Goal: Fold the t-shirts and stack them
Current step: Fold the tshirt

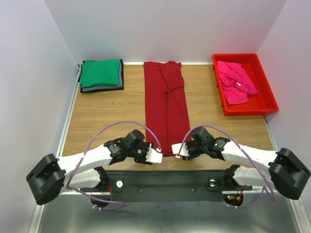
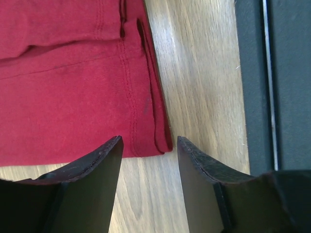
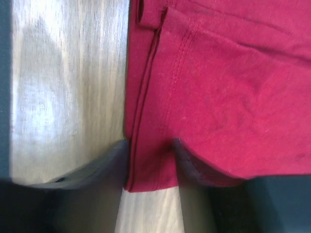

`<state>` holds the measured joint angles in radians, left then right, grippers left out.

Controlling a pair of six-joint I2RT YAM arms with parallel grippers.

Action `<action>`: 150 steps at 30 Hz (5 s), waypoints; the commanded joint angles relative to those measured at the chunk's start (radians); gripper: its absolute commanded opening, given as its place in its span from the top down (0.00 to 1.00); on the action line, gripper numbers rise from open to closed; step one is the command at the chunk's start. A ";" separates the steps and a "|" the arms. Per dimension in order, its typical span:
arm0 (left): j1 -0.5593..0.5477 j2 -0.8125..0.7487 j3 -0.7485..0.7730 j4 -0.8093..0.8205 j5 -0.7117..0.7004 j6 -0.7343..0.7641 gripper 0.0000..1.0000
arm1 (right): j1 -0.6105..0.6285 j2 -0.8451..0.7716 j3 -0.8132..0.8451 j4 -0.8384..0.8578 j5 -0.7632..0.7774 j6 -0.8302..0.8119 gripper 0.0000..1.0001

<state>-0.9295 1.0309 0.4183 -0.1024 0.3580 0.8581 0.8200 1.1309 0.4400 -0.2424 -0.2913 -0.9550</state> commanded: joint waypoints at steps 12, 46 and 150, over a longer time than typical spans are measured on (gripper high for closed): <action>-0.041 0.115 0.008 0.098 -0.033 0.104 0.48 | 0.008 0.040 -0.029 0.005 0.037 0.015 0.99; -0.071 0.086 0.266 -0.266 0.113 0.085 1.00 | 0.010 -0.229 0.212 -0.428 -0.103 0.098 1.00; 0.324 0.414 0.427 0.039 0.168 0.110 0.42 | -0.374 0.305 0.457 -0.232 -0.147 -0.171 0.54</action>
<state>-0.5819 1.4830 0.8955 -0.1410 0.5770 1.0096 0.4335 1.4639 0.9382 -0.4946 -0.4480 -1.0992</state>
